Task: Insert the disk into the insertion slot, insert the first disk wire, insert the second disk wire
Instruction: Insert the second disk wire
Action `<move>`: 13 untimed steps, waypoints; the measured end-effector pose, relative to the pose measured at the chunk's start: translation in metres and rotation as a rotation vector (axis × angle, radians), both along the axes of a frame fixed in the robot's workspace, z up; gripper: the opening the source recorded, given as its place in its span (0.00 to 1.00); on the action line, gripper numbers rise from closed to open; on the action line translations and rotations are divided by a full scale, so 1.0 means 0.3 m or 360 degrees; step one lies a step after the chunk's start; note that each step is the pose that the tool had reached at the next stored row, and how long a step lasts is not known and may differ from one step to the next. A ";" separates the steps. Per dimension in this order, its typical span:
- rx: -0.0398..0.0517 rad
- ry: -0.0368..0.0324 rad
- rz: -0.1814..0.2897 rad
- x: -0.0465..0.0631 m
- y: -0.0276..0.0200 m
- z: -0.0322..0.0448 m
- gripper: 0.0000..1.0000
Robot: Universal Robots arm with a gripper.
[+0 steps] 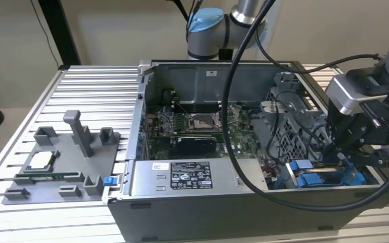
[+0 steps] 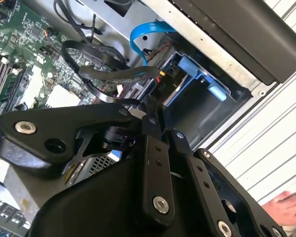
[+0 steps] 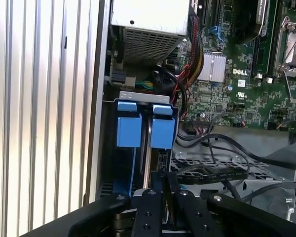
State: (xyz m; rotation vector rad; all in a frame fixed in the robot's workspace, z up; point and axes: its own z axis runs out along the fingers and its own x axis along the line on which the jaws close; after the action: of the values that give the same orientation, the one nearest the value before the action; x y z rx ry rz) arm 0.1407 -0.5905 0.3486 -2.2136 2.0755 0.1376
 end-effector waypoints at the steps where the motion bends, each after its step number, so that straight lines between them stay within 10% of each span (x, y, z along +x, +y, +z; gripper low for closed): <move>1: 0.0000 -0.0002 0.0000 0.000 0.001 0.000 0.00; 13: 0.0000 -0.0017 0.0000 0.000 0.007 -0.012 0.00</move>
State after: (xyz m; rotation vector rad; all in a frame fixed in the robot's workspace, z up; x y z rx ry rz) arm 0.1408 -0.5883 0.3449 -2.2094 2.0705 0.1257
